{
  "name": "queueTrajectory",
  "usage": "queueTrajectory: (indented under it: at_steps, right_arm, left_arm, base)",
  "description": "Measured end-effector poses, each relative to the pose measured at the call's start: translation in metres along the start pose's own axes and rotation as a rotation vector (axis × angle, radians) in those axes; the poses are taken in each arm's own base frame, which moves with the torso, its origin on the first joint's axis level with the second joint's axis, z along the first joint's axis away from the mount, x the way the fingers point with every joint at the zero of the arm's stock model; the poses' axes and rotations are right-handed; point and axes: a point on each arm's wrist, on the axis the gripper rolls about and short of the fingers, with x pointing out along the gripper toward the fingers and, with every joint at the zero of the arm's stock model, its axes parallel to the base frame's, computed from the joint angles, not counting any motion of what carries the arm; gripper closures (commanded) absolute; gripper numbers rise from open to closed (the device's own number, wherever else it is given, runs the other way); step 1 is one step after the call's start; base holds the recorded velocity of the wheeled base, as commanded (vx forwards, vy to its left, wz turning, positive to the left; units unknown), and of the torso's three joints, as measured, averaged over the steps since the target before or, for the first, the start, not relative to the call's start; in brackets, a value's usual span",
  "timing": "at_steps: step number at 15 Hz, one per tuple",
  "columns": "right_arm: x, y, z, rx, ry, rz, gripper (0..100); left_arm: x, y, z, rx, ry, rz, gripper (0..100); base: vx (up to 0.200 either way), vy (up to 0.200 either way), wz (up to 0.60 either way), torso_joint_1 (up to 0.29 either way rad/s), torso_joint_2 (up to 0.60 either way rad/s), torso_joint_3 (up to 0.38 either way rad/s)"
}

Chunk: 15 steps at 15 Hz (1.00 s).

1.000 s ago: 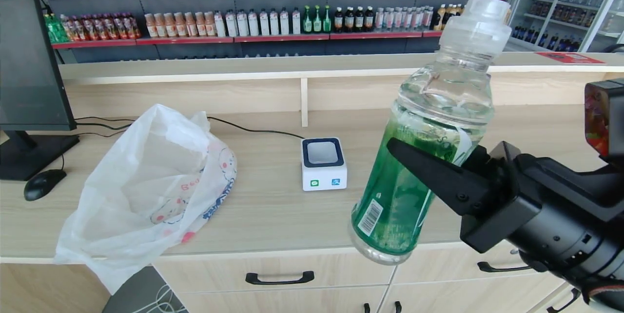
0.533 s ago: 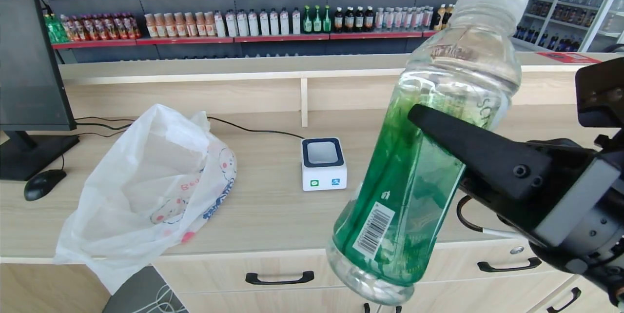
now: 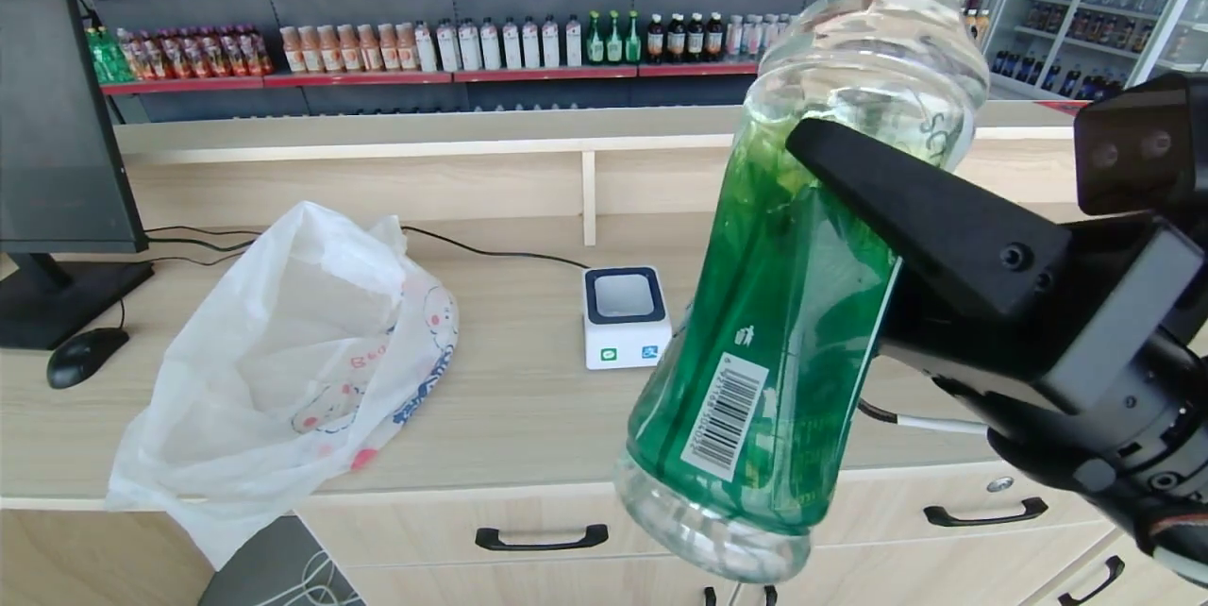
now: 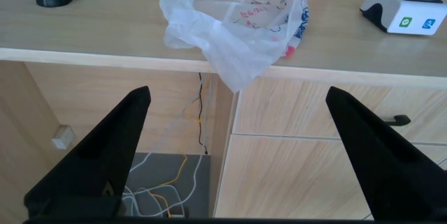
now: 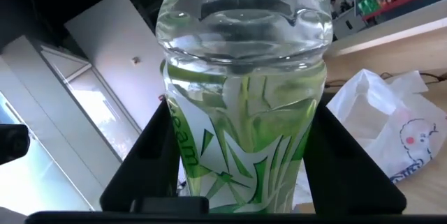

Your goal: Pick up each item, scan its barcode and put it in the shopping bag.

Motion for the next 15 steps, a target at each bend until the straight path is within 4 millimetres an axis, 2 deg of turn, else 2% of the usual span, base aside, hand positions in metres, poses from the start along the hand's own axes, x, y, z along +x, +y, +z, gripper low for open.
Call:
queueTrajectory:
  at_steps: [4,15]
  right_arm:
    - [0.0104,-0.0009,0.0008,0.047,-0.013,0.020,100]
    - [0.0091,0.0013,0.0031,0.053,-0.019,0.024,100]
  left_arm:
    - [0.0000,0.0000,0.0000,0.000,0.000,-0.001,0]
    - [0.0000,0.0000,0.0000,0.000,0.000,0.000,0]
  base:
    - [0.000,0.000,0.00,0.000,0.00,0.000]
    - [0.000,0.000,0.00,0.000,0.00,0.000]
